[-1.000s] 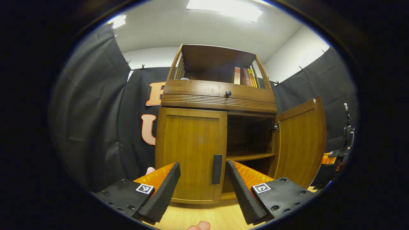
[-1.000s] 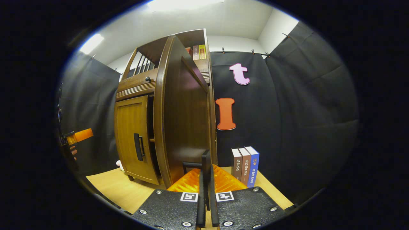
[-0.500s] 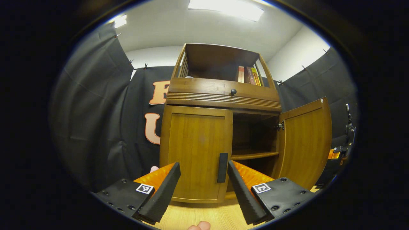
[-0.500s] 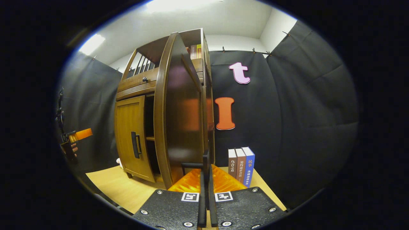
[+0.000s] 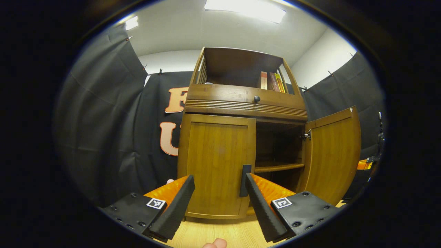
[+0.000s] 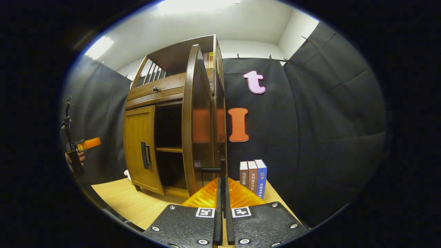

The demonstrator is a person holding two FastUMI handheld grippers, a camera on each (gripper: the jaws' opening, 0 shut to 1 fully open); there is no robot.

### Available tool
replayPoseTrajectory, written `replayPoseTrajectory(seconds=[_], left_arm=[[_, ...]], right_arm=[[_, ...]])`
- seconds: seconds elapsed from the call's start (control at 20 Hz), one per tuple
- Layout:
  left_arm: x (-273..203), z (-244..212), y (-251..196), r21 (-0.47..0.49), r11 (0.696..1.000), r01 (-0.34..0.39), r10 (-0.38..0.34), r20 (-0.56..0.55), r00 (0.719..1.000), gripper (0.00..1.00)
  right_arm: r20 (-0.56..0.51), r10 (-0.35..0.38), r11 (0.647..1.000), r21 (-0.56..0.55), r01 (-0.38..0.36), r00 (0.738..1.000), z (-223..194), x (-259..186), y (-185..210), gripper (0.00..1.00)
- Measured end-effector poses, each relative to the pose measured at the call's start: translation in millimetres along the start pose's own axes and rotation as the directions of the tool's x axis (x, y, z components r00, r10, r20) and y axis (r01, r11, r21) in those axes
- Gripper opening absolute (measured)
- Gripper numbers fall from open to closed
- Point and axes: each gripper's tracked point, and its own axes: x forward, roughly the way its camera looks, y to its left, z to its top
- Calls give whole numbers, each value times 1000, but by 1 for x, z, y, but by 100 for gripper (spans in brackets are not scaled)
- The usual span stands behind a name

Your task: Open the right door of the double-door shoe cabinet with the right hand, and open the left door with the left hand.

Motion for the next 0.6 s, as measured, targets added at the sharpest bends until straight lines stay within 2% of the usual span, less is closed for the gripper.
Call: replayPoseTrajectory(seconds=[0.05,0.15,0.2,0.25,0.3,0.35,0.4,0.45,0.55,0.6], left_arm=[[0,-1,-2,-10,1000,6,-6,-2,1000,100],[1,-1,-5,-15,1000,11,-11,-7,1000,93],[1,-3,-7,-20,1000,16,-16,-11,1000,96],[2,-3,-11,-27,999,25,-25,-14,1000,93],[1,-4,-16,-32,999,33,-33,-16,999,94],[1,-3,-19,-33,999,39,-40,-18,999,95],[2,-3,-21,-32,999,44,-45,-20,999,96],[2,-2,-22,-28,999,47,-47,-18,999,93],[0,-3,-23,-9,999,42,-43,-16,999,93],[-1,-4,-24,-5,999,45,-45,-19,999,93]], right_arm=[[8,-4,1000,-1,4,1000,3,-8,2,4],[35,-22,1000,5,22,999,18,-25,7,3],[38,-48,999,4,48,998,22,-31,4,3],[44,-61,998,-1,61,997,25,-37,5,4],[52,-64,998,-6,64,997,30,-44,10,4],[59,-61,998,-9,62,996,33,-48,15,10],[56,-51,999,-11,52,997,33,-50,20,4],[47,-42,999,-15,42,998,32,-52,25,4],[31,-39,999,-27,40,999,27,-52,32,4],[25,-36,998,-41,37,999,25,-50,35,7]])
